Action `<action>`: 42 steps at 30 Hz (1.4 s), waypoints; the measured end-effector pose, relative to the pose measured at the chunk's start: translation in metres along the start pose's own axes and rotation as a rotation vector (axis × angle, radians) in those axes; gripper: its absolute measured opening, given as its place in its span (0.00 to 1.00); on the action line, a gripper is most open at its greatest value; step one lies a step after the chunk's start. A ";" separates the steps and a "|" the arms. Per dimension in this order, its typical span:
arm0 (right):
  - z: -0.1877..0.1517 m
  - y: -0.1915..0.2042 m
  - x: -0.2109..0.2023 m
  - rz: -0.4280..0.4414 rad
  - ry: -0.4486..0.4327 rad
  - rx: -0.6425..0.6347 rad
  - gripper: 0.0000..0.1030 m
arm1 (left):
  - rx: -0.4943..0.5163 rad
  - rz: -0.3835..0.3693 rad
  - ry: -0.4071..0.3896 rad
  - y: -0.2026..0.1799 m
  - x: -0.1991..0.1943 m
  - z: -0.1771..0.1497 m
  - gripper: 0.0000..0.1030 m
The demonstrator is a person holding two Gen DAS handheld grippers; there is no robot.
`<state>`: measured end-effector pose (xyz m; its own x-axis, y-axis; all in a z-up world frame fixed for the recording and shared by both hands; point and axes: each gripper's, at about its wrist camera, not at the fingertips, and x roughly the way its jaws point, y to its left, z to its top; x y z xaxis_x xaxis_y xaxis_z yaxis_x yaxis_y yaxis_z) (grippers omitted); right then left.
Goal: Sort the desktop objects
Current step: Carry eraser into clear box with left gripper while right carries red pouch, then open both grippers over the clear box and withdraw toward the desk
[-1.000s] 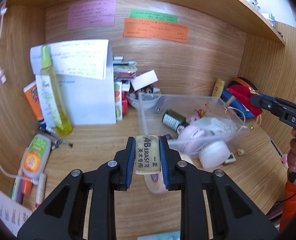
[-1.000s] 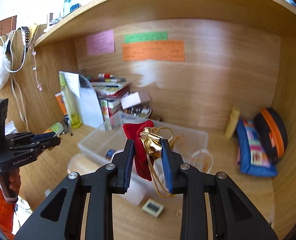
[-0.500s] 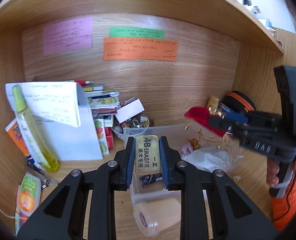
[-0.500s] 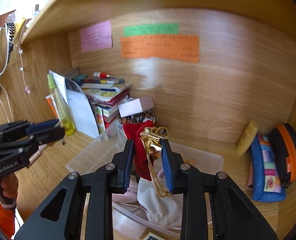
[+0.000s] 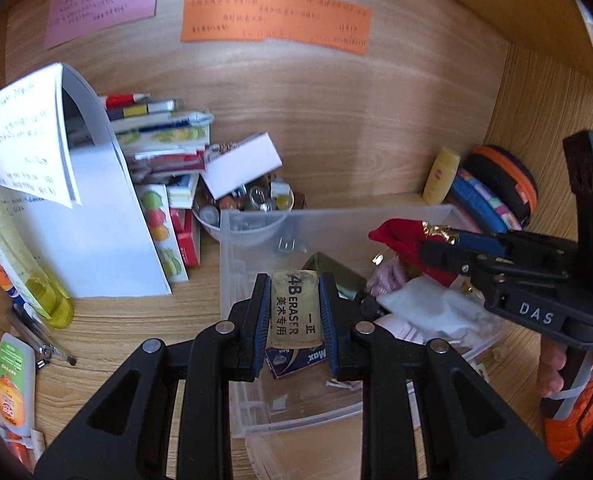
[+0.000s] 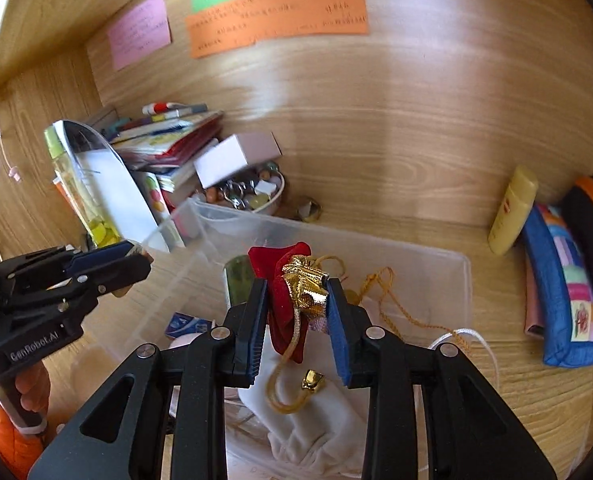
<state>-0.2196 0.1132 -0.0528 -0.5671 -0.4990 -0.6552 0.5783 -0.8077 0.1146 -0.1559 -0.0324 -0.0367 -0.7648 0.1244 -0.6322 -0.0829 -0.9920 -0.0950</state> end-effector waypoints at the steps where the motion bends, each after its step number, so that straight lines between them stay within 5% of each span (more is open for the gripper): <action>1: -0.001 0.001 0.001 -0.007 0.002 -0.005 0.27 | 0.006 0.004 0.007 -0.001 0.002 -0.002 0.22; 22: -0.009 0.011 0.018 -0.093 0.034 -0.076 0.30 | 0.066 0.024 0.073 -0.011 0.020 -0.013 0.22; 31: -0.011 0.018 0.023 -0.139 0.029 -0.119 0.47 | 0.091 0.001 0.057 -0.016 0.014 -0.014 0.23; 36: -0.009 0.017 0.016 -0.135 0.017 -0.119 0.55 | 0.067 -0.008 0.031 -0.011 0.007 -0.012 0.40; 42: -0.001 0.014 -0.011 -0.118 -0.065 -0.095 0.59 | 0.019 -0.006 -0.005 0.001 0.000 -0.004 0.41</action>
<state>-0.2045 0.1081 -0.0446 -0.6694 -0.4240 -0.6100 0.5564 -0.8303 -0.0335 -0.1530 -0.0338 -0.0398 -0.7674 0.1306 -0.6278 -0.1000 -0.9914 -0.0841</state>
